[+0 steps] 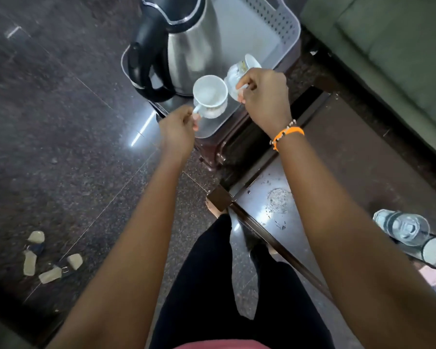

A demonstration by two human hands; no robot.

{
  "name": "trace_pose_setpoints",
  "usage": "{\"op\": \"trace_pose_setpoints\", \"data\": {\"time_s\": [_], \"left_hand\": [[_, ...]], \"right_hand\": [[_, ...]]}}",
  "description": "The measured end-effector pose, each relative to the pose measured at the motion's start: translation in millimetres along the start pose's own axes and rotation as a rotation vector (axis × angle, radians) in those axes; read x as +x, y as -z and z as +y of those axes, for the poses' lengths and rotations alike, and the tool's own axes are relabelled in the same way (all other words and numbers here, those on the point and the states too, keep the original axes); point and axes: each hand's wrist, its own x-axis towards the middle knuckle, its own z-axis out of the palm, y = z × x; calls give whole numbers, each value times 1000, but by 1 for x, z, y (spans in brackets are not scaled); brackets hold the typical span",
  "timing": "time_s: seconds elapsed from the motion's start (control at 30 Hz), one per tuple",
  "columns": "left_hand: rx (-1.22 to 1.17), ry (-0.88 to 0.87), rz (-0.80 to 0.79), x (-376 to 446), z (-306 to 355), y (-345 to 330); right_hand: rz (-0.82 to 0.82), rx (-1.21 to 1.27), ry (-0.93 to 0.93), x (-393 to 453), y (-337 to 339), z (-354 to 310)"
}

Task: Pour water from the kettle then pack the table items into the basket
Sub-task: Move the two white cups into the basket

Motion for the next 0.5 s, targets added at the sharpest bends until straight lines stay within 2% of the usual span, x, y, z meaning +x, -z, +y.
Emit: {"op": "trace_pose_setpoints", "data": {"time_s": [0.1,0.27,0.43,0.5], "left_hand": [[88,-4,-34,18,0,-5],[173,0,-108,32,-3,-11],[482,29,-237,49,-2,-13],[542,60,-241,52,0,-16]], "right_hand": [[-35,-116,-34,24,-13,2],[-106,-169,-45,44,-27,7],[-156,-359,27,50,-40,5],[-157,-452,34,50,-46,4]]}}
